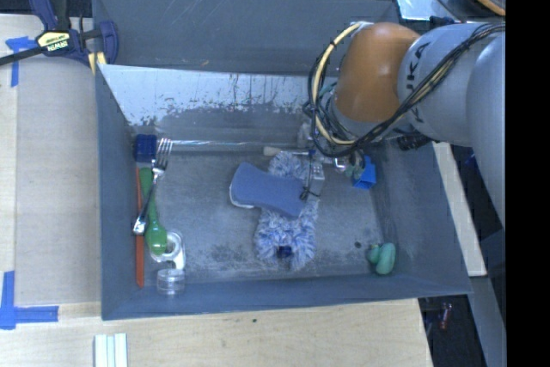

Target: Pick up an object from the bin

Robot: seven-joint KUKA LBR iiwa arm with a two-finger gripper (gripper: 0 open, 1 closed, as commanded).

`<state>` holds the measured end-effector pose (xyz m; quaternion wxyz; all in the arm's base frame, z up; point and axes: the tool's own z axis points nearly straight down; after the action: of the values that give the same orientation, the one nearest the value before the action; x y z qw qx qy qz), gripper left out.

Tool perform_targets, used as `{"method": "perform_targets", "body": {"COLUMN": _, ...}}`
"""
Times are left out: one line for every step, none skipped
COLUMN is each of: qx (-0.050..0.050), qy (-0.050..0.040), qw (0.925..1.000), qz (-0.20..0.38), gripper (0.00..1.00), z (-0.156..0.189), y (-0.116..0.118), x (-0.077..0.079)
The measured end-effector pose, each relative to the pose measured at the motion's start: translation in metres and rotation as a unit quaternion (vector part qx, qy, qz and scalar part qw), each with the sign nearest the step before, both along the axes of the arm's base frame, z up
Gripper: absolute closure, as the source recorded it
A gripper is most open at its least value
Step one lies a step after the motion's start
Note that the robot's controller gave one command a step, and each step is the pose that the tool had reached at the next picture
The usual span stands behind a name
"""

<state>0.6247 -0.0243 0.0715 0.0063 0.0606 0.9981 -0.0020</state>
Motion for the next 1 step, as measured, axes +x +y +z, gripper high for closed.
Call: {"method": "perform_targets", "body": {"qx": 0.003, "qy": -0.0038, "qw": 0.9961, "qz": -0.088, "gripper": 1.0, "z": 0.003, "y": 0.0609, "x": -0.0142}}
